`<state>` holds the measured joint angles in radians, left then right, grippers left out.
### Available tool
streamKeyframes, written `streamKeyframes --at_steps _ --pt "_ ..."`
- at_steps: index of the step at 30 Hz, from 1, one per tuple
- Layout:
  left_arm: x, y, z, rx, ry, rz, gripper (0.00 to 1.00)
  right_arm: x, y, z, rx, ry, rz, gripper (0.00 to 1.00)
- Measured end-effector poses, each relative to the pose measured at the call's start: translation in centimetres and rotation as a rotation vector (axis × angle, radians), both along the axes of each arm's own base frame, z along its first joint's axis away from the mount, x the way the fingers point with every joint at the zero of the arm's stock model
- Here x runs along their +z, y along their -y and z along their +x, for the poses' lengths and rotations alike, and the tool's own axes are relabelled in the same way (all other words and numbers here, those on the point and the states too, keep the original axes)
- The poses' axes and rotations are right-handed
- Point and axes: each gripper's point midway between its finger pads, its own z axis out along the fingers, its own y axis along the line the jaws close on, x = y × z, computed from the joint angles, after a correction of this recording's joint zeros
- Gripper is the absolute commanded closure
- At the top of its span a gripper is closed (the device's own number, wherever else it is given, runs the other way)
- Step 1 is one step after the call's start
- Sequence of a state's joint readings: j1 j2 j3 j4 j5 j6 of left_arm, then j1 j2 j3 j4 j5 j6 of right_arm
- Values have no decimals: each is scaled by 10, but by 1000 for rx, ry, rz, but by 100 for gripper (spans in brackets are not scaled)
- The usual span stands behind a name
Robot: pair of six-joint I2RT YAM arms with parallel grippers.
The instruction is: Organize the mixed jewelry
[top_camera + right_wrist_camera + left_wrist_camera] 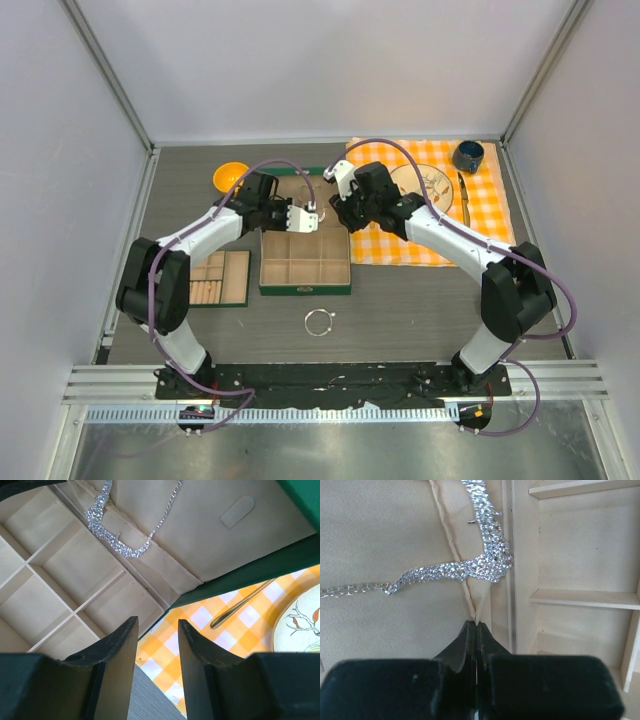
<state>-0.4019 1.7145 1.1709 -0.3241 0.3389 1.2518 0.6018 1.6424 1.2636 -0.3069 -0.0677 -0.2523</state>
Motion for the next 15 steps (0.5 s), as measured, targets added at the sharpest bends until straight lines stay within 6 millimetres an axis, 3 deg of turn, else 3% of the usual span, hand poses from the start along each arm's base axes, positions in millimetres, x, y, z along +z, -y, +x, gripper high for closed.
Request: streamKeyframes --at_steps 15 --pt "2 -2 -10 30 -16 -27 100 -9 -27 -10 81 -108 90 55"
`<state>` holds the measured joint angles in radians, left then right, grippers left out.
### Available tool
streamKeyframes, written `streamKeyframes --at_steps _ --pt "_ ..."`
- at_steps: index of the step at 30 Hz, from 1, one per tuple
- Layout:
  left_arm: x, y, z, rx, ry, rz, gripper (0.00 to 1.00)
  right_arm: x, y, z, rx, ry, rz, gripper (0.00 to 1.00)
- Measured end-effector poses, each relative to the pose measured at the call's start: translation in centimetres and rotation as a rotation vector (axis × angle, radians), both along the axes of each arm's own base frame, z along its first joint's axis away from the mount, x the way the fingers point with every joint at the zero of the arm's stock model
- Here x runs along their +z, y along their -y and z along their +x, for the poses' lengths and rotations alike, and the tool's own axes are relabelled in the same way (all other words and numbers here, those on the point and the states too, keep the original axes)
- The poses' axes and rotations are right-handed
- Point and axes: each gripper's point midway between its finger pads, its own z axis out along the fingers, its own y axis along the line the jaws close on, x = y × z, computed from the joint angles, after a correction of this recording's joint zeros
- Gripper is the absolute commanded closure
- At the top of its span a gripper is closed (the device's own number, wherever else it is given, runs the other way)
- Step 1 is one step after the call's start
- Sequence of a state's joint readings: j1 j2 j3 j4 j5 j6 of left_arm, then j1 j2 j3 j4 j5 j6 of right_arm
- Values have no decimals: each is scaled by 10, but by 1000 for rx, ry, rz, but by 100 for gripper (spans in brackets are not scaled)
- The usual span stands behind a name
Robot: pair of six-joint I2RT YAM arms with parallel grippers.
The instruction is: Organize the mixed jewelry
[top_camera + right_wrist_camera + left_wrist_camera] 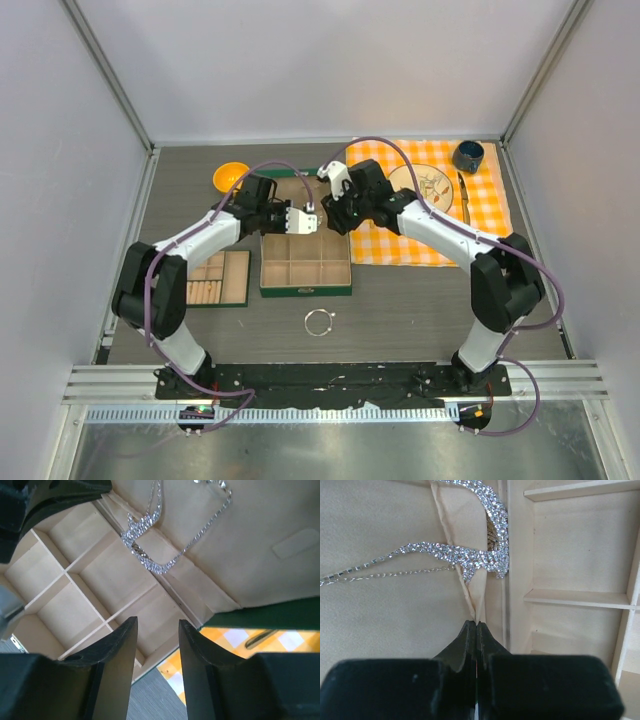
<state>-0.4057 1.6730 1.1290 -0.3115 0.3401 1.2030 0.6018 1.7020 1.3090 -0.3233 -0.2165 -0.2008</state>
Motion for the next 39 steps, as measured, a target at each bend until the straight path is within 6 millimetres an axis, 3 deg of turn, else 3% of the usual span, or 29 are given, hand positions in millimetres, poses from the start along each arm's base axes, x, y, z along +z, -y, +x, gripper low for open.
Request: streamKeyframes --at_steps 9,18,28,39 --pt "0 -1 -5 26 -14 -21 100 -11 -17 4 22 -61 40 56" --pt "1 -3 -11 47 -20 -43 100 -2 -29 10 12 -48 114 55" --pt "2 -2 -7 64 -6 -58 100 -30 -22 1 -28 -96 113 56" --pt "1 -2 -7 71 -10 -63 100 -32 -28 7 -53 -79 137 56"
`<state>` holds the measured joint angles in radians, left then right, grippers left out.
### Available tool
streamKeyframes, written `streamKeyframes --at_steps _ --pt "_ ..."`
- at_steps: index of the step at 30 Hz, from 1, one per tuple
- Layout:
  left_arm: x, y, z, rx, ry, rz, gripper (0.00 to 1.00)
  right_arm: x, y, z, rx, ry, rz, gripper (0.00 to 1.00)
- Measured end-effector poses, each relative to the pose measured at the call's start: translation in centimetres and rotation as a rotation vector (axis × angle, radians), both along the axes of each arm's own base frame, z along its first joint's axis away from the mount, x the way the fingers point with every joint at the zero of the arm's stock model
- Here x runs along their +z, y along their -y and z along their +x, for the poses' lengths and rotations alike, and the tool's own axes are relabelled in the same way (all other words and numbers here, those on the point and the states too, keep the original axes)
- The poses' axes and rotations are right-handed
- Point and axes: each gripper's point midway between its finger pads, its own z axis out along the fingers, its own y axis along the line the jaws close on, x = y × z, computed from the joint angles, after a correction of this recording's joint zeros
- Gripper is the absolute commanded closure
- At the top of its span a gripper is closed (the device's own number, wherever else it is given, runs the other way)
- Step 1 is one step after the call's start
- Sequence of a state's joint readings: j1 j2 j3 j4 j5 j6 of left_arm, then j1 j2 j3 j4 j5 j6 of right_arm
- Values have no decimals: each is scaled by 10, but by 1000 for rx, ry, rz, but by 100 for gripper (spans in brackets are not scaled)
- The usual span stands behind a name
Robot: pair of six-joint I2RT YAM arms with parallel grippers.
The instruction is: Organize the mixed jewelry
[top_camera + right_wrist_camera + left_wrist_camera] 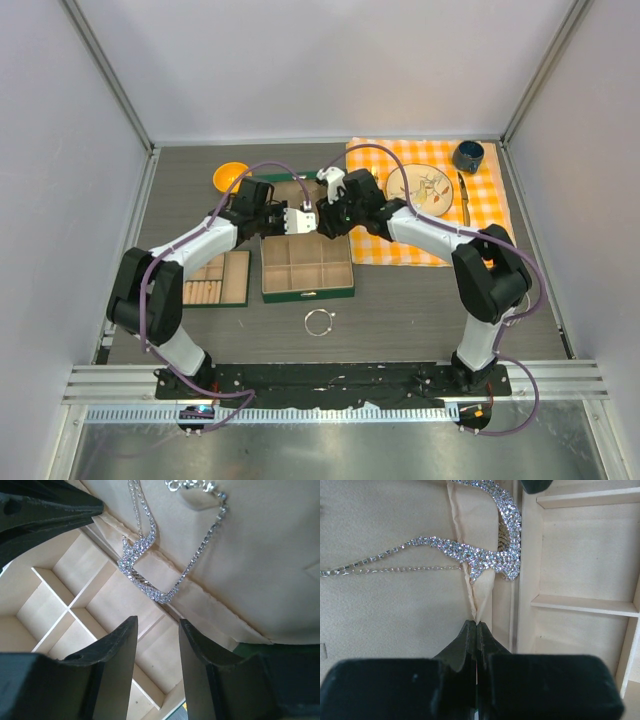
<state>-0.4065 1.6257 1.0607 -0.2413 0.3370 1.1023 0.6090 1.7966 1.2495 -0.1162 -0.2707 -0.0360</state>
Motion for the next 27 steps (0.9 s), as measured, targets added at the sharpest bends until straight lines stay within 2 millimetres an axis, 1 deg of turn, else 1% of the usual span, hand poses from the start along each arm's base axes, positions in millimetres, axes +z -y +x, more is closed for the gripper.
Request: streamKeyframes --at_steps 4,17,27 --pt "0 0 0 1 0 -3 100 -8 -4 0 -4 -7 -5 55" --pt "-1 0 0 0 1 -6 100 -9 -10 14 -34 30 -1 56" --pt "-1 1 0 5 -2 -11 100 -9 -16 17 -50 58 -4 57"
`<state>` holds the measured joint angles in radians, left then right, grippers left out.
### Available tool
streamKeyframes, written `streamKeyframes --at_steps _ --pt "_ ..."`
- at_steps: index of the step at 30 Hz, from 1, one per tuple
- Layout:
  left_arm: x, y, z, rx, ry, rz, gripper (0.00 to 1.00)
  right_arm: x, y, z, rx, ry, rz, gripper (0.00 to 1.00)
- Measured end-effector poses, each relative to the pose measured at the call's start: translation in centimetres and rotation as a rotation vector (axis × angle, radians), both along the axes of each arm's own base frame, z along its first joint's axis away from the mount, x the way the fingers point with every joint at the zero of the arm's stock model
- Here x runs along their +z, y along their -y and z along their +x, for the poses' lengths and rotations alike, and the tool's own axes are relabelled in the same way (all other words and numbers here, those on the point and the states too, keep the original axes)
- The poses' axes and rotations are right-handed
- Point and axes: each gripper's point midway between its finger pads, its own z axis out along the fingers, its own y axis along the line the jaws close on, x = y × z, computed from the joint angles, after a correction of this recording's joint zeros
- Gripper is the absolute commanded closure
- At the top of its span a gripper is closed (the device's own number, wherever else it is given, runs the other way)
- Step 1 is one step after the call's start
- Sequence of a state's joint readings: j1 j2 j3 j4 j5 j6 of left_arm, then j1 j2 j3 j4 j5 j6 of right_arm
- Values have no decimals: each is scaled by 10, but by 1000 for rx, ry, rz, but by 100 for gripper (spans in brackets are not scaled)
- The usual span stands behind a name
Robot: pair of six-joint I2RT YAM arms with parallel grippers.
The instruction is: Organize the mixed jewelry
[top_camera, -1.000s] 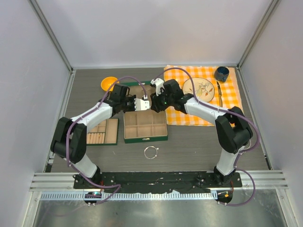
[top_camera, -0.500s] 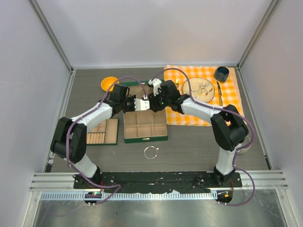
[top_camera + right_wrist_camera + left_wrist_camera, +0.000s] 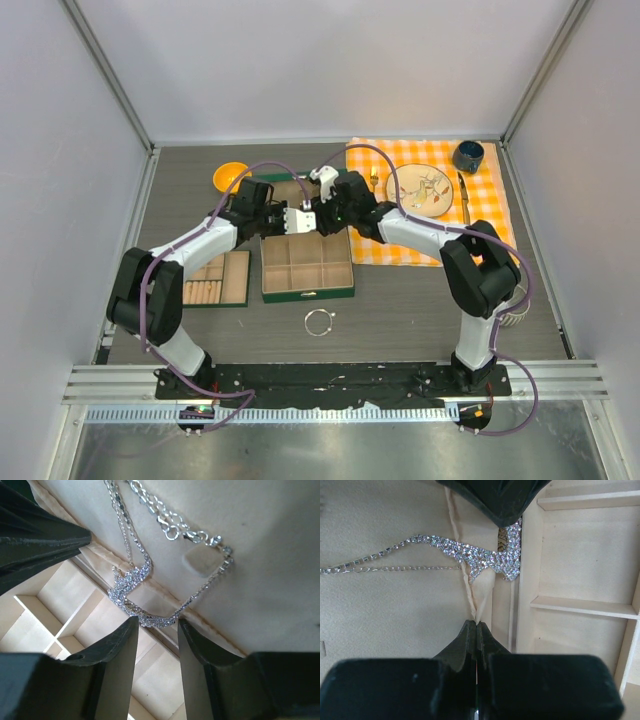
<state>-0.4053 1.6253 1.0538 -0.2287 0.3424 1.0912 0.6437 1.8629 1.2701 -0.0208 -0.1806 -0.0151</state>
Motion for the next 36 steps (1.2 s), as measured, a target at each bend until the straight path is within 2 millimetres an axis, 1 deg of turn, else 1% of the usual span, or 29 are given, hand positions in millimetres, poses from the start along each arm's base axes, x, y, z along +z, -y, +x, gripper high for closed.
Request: streamKeyframes --at_steps 4,7,10,11,12,19,25,29,34,36 --pt "0 0 0 6 -6 -6 100 -1 -4 1 -3 13 0 60" --pt "0 0 0 7 -7 -7 100 -1 -7 1 -2 20 0 64" --pt "0 0 -1 8 -8 -8 100 -2 -9 1 -2 24 -2 73" --pt "0 0 -1 8 -8 -8 100 -2 -10 1 -3 25 -2 78" --pt "0 0 -1 8 -8 -9 100 -2 -10 2 -4 26 -2 81" --pt "0 0 -1 9 -8 -9 100 -1 -12 2 -9 27 -4 99" --pt "0 0 -2 7 -8 -14 100 -1 -10 2 -16 24 -14 99" --pt "0 0 -1 7 -6 -15 100 3 -8 1 -20 15 -23 99" --pt "0 0 -1 9 -5 -17 100 19 -8 1 -23 24 -21 99" --pt "0 0 -1 9 -5 -17 100 28 -10 2 -24 36 -12 99"
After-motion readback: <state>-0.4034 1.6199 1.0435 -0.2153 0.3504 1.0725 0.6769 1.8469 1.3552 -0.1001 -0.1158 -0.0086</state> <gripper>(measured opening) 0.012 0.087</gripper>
